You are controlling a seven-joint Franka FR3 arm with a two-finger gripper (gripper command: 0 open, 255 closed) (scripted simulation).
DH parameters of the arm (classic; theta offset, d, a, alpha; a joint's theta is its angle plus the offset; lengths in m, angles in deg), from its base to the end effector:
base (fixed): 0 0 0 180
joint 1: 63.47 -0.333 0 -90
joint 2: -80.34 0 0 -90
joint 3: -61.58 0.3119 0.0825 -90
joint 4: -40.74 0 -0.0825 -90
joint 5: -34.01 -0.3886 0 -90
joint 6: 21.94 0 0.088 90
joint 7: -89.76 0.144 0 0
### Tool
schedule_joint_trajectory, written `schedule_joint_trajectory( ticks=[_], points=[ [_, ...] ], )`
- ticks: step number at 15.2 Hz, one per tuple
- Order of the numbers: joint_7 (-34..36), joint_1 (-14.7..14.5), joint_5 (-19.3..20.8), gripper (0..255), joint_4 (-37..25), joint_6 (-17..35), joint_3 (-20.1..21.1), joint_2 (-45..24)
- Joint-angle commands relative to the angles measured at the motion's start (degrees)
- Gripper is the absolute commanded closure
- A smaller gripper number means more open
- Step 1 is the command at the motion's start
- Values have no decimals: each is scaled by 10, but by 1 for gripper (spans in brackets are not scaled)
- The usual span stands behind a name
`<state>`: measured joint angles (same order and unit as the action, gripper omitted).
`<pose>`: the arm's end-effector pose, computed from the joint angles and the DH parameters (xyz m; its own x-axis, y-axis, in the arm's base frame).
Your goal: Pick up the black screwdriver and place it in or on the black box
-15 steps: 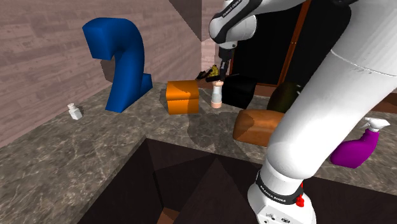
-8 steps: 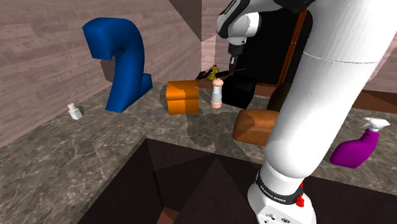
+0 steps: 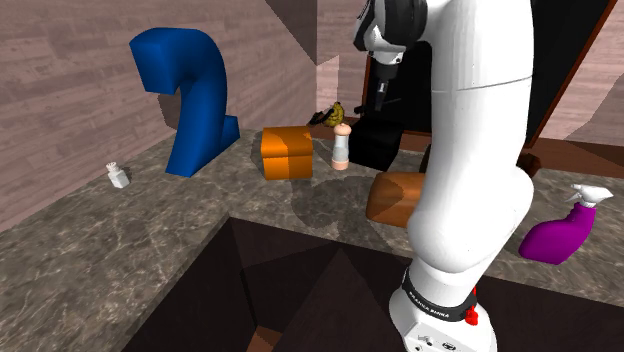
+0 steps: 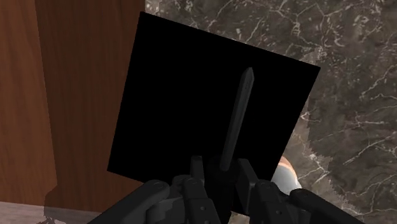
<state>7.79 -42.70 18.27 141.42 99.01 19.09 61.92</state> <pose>0.3371 -0.5537 0.3937 0.9698 0.2382 0.0526 0.2309 -0.9660 0.1166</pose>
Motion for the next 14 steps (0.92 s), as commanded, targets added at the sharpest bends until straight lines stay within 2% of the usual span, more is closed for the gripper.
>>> schedule_joint_trajectory(
  ticks=[1,2,14],
  points=[
    [-28,34,-28,255,-51,-21,6,-40],
    [-38,49,-39,255,-74,-31,9,-57],
    [-60,58,-70,255,-26,44,29,-90]
  ],
)
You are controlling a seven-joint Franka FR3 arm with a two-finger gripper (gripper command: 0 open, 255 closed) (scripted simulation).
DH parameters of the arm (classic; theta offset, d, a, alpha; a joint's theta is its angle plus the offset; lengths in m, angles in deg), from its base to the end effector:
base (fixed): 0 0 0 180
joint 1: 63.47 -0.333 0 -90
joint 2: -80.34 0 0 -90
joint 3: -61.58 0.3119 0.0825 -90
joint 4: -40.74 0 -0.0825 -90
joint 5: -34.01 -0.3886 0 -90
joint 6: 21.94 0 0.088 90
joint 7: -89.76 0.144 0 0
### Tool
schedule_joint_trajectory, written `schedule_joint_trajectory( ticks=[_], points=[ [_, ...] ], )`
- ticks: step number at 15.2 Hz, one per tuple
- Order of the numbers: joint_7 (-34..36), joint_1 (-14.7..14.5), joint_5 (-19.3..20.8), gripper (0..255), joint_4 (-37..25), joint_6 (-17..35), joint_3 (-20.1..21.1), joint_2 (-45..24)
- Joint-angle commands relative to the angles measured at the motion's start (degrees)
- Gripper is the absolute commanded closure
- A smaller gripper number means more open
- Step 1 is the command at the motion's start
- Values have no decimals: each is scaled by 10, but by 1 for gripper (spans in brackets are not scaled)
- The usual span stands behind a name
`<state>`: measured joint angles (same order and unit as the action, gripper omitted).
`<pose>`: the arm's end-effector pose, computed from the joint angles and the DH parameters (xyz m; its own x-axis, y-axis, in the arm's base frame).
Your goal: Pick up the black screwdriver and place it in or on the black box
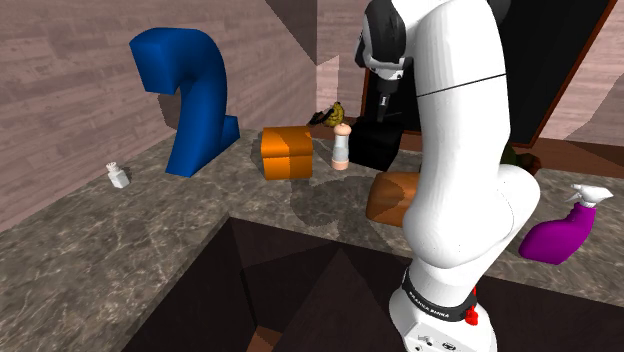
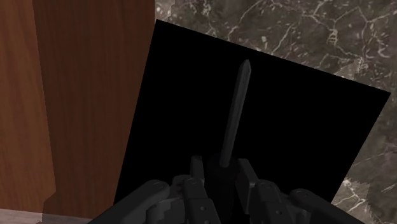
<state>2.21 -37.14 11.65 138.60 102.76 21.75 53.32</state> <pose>0.3317 -0.5871 0.3369 0.9693 0.2398 0.0535 0.2325 -0.9656 0.1160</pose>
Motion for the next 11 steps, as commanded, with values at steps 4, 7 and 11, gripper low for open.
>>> schedule_joint_trajectory(
  ticks=[4,7,11],
  points=[
    [-9,5,-12,255,10,20,7,-12],
    [-9,5,-12,255,10,20,7,-12],
    [-9,5,-12,0,10,20,7,-12]
  ],
)
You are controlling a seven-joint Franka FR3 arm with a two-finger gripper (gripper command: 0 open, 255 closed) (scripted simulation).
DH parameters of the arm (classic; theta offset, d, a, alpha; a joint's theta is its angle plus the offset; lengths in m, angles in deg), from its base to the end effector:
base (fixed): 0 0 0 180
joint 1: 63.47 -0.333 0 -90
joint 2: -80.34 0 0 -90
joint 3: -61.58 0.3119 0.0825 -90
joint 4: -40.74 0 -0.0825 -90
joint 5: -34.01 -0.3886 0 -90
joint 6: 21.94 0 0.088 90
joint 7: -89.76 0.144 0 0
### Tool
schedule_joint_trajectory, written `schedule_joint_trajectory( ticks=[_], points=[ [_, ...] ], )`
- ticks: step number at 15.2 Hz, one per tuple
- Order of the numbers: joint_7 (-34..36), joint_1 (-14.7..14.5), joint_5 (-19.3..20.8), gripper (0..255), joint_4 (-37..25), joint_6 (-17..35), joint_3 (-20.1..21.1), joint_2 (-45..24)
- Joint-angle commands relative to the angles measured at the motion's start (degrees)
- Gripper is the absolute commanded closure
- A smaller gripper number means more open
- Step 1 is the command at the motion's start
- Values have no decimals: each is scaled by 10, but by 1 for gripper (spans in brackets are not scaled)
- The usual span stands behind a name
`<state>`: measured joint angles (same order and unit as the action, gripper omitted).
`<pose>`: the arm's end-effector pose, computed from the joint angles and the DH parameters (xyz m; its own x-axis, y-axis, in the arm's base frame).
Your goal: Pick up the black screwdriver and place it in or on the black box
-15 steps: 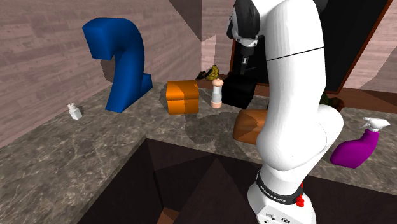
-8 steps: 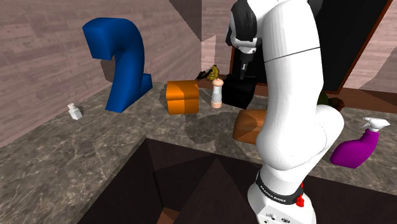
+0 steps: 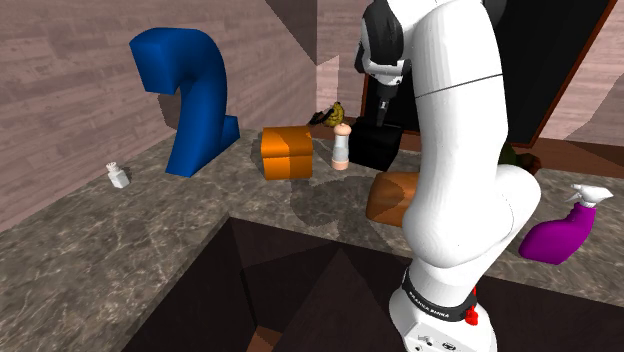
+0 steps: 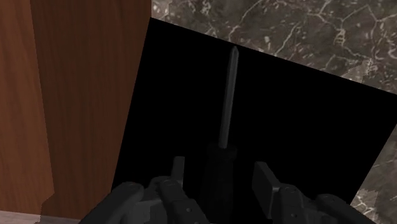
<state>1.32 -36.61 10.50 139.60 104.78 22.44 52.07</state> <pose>0.3306 -0.5879 0.3183 0.9693 0.2401 0.0536 0.2327 -0.9656 0.1163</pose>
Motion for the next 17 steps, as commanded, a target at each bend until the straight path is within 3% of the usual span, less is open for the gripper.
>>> schedule_joint_trajectory(
  ticks=[1,5,9,17],
  points=[
    [0,0,0,0,0,0,0,0],
    [0,0,0,0,0,0,0,0],
    [20,-16,33,0,-16,-50,-21,42],
    [20,-16,33,0,-16,-50,-21,42]
  ],
)
